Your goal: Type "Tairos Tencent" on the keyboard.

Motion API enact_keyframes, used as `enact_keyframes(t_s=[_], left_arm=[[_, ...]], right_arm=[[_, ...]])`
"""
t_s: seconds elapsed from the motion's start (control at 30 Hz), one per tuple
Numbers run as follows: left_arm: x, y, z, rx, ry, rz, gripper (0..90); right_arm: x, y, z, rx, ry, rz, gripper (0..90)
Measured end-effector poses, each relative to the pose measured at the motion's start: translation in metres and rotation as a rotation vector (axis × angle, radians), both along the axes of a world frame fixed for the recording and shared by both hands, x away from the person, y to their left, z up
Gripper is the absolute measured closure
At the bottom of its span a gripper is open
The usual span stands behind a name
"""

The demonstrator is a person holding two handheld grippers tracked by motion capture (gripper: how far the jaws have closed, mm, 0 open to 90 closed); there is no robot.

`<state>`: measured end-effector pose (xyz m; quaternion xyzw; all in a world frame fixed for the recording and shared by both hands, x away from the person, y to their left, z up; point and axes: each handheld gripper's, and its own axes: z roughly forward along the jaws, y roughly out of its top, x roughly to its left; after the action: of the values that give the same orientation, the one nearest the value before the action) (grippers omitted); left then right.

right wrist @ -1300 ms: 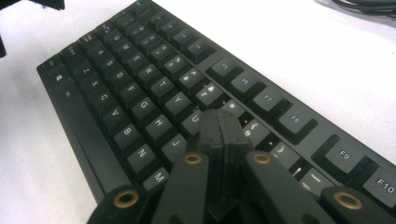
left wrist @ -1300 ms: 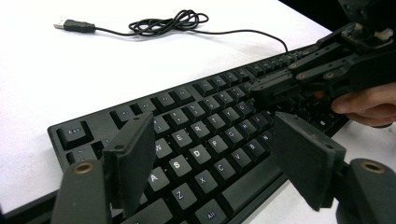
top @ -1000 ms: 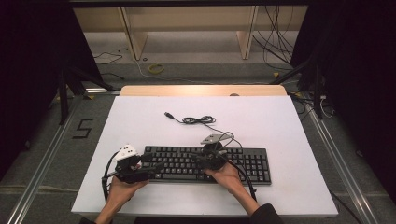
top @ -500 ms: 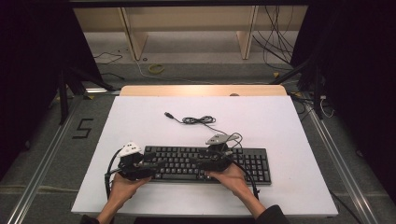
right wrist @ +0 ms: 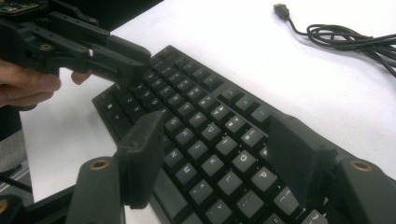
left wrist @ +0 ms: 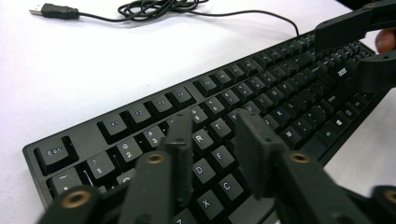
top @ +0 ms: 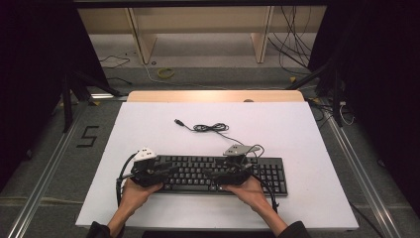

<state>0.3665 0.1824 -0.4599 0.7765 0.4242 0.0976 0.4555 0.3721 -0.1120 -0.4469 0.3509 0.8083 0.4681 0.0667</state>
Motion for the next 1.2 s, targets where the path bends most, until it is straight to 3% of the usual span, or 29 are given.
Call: enact_keyframes(t_s=[0.13, 0.33, 0.8, 1.07, 1.1, 1.2], left_arm=[[0.004, -0.003, -0.002, 0.020, 0.019, -0.007, 81.5], [0.006, -0.010, -0.005, 0.046, 0.039, -0.033, 89.1], [0.020, -0.021, -0.014, 0.085, 0.069, -0.035, 89.4], [0.022, -0.024, -0.018, 0.104, 0.079, -0.025, 89.4], [0.022, -0.025, -0.019, 0.127, 0.078, -0.019, 89.4], [0.021, -0.026, -0.020, 0.123, 0.073, -0.014, 89.6]], right_arm=[[-0.002, -0.002, -0.001, -0.001, 0.004, 0.003, 37.1], [-0.005, -0.005, -0.001, 0.000, 0.000, 0.005, 36.1], [-0.010, -0.011, -0.002, 0.007, -0.005, 0.007, 33.3], [-0.011, -0.010, -0.002, 0.006, -0.007, 0.013, 33.3], [-0.011, -0.010, -0.002, 0.006, -0.007, 0.013, 33.3], [-0.011, -0.010, -0.002, 0.006, -0.007, 0.013, 33.4]])
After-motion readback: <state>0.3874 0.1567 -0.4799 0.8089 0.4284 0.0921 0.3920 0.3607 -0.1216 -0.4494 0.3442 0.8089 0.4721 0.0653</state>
